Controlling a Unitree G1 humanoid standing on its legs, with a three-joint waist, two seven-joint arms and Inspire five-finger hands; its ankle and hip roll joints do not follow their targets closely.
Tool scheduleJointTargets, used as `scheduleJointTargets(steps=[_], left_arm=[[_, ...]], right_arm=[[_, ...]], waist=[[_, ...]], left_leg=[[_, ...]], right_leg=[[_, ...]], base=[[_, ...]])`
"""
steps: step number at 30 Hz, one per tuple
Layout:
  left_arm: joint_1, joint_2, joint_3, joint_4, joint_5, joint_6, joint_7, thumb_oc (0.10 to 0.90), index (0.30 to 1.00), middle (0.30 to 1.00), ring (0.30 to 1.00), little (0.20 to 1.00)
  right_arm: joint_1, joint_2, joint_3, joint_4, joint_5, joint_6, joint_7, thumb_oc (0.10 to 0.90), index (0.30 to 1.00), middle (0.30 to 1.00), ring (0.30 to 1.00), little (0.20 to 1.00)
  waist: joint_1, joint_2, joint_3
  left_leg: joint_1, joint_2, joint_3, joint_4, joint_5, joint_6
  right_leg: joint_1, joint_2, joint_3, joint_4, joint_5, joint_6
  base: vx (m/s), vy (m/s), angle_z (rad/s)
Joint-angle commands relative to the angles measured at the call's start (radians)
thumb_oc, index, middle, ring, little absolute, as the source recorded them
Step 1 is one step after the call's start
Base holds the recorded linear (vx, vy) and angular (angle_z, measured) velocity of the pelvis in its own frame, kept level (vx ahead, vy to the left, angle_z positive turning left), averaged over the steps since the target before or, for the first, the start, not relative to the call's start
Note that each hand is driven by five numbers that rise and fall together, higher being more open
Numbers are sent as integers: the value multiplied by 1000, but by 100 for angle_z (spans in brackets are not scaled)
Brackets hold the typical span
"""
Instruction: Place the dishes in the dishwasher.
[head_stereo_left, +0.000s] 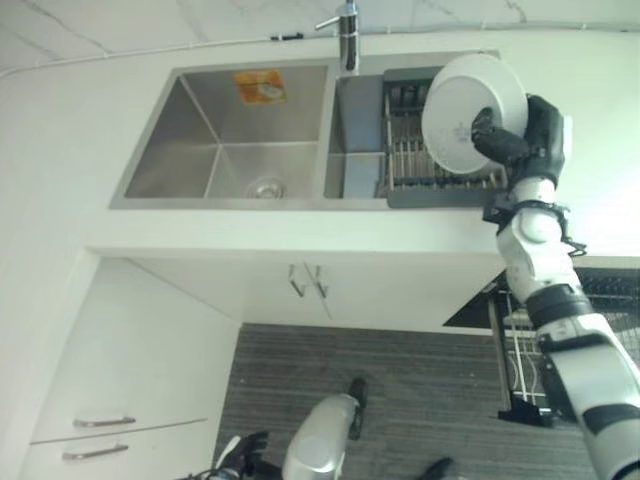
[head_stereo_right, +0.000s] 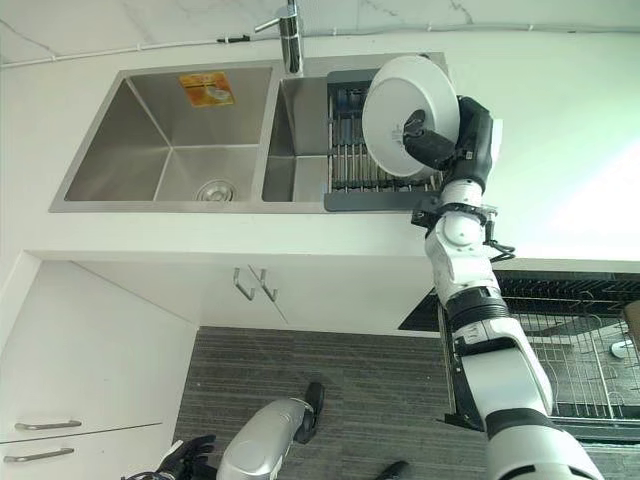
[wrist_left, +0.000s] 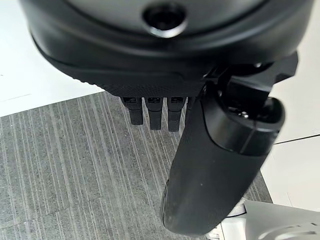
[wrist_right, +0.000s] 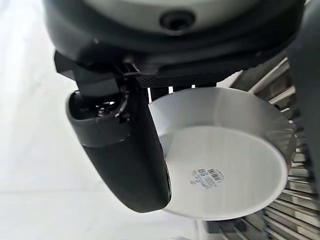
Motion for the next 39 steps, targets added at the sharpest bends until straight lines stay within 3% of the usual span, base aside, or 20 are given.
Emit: scheduleJointTargets(steps=[1, 6, 9, 14, 20, 25, 28, 30, 34, 39], left_arm=[[21, 33, -34, 8, 51, 5, 42, 800, 900, 900, 900, 900], [9, -11, 0, 60, 115, 22, 78, 800, 900, 900, 900, 900], [3, -23, 15, 84, 144, 28, 98, 800, 900, 900, 900, 900], [-31, -29, 32, 123, 109, 33, 140, 800, 900, 900, 900, 900], [-77, -31, 31, 88, 56, 21, 151, 800, 900, 900, 900, 900], [-95, -49, -12, 21, 68, 24, 133, 800, 900, 900, 900, 900], [-104, -62, -44, -13, 89, 36, 123, 800, 900, 900, 900, 900], [-102, -67, -57, -21, 88, 44, 127, 800, 900, 900, 900, 900], [-106, -55, -62, -25, 99, 56, 120, 800, 900, 900, 900, 900], [-126, -30, -68, -23, 122, 73, 90, 800, 900, 900, 900, 900]], right_arm=[[-57, -46, -31, -207, -3, -261, -33, 400, 300, 300, 300, 300], [166, 91, -31, -568, -94, -264, -111, 400, 300, 300, 300, 300], [275, 126, -30, -662, -121, -281, -120, 400, 300, 300, 300, 300], [462, 97, -66, -777, -83, -299, -60, 400, 300, 300, 300, 300], [633, 37, -148, -815, -15, -321, 26, 400, 300, 300, 300, 300], [723, -1, -212, -774, 46, -346, 109, 400, 300, 300, 300, 300], [721, -20, -219, -728, 60, -303, 137, 400, 300, 300, 300, 300], [716, -23, -212, -693, 32, -319, 135, 400, 300, 300, 300, 300], [689, -34, -202, -649, 45, -286, 205, 400, 300, 300, 300, 300], [650, -45, -172, -623, -11, -241, 207, 400, 300, 300, 300, 300]], waist=[[-10, -13, -104], [-97, -34, -136], [-148, -44, -145], [-248, -60, -162], [-330, -68, -163], [-368, -73, -136], [-377, -71, -106], [-375, -68, -92], [-363, -62, -64], [-347, -58, -38]], left_leg=[[87, 84, -18, -42, -99, -102], [126, 149, 44, -42, -105, -113], [144, 175, 72, -42, -107, -117], [160, 220, 127, -42, -84, -125], [188, 244, 169, -42, -74, -143], [184, 246, 175, -42, -64, -151], [163, 241, 165, -42, -59, -156], [151, 238, 156, -42, -55, -158], [125, 226, 129, -42, -49, -157], [96, 211, 98, -42, -44, -157]], right_leg=[[-31, -13, 57, 44, -33, 23], [-31, 35, 93, 44, -67, 13], [-30, 64, 122, 44, -80, 4], [-44, 115, 178, 44, -79, -24], [-56, 140, 232, 44, -85, -39], [-87, 145, 263, 44, -74, -45], [-118, 143, 278, 44, -67, -44], [-129, 143, 281, 44, -64, -44], [-145, 144, 278, 44, -58, -43], [-162, 141, 271, 44, -48, -37]], base=[[-91, -178, -30], [-76, -154, -43], [-36, -116, -54], [-46, -115, -66], [10, -60, -52], [-44, -42, -20], [-101, 19, -4], [-74, 40, -6], [-43, 24, 3], [-32, 20, 12]])
